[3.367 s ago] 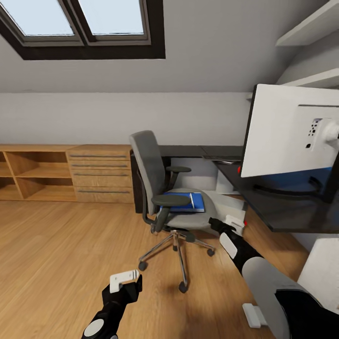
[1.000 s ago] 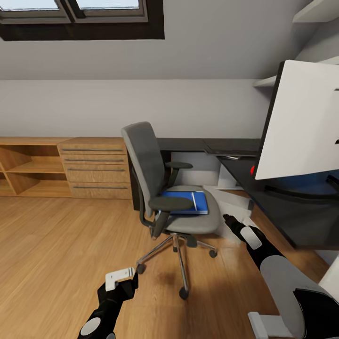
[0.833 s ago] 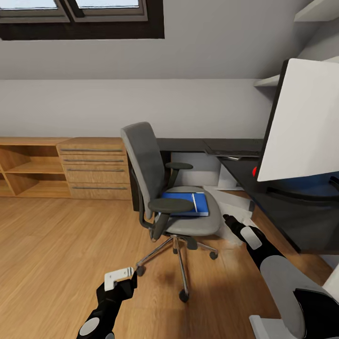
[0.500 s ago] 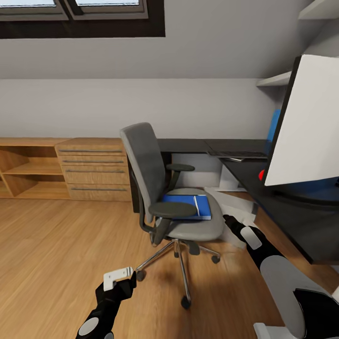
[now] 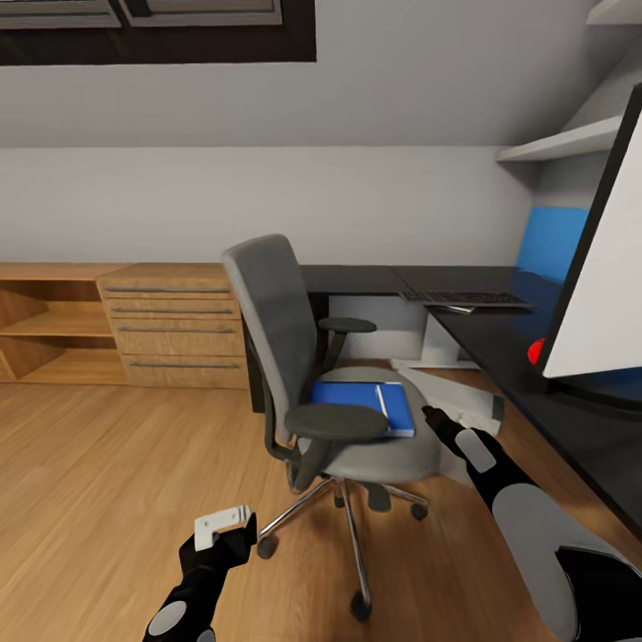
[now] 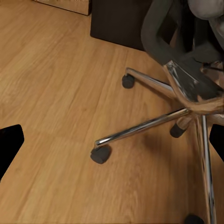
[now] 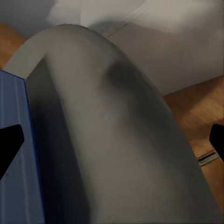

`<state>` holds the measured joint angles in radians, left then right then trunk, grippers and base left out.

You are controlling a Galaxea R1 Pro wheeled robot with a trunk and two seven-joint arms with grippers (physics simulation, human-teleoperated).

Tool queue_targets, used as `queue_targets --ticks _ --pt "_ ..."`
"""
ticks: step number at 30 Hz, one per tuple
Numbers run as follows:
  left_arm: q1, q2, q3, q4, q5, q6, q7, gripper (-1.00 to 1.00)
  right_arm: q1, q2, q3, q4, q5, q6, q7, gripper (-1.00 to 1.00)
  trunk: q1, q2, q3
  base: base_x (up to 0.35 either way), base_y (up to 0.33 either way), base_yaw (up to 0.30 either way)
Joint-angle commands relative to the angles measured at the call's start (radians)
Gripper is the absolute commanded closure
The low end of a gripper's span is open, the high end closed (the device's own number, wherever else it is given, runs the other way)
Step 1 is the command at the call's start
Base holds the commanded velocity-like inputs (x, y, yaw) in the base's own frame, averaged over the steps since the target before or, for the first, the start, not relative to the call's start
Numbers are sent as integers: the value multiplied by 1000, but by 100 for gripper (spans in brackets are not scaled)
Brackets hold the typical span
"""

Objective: In the bedroom, organize the workspace by keeping the computer under the desk, ensuring the monitor is on the desk, placing the keyboard on the desk next to the monitor, placing the mouse on the desk next to the keyboard, moving the folder from the swivel chair onto the desk next to the mouse, stacking the notebook on top of the folder with the pen on top of the notebook, and positioning the swivel chair next to the desk.

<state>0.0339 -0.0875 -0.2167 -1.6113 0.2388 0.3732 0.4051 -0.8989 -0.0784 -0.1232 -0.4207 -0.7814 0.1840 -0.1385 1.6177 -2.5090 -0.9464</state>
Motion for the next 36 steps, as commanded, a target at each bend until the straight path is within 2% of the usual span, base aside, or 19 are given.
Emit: queue_targets --ticks 1,11,23,36 --pt "0 0 -1 -1 10 2 9 -100 0 0 -2 -3 -8 5 -5 -100 0 0 -1 234 4 0" --pt "0 -1 -1 -5 12 1 15 -100 0 -1 -21 -3 -9 5 -6 -100 0 0 -1 50 1 0" --pt "0 -3 -1 -5 13 1 20 -100 0 -3 -26 -3 -7 5 -6 -100 6 -3 -47 1 0 0" --pt "0 -3 -1 -5 13 1 20 -100 0 -1 -24 -1 -7 4 -6 -100 6 -3 -47 0 0 46"
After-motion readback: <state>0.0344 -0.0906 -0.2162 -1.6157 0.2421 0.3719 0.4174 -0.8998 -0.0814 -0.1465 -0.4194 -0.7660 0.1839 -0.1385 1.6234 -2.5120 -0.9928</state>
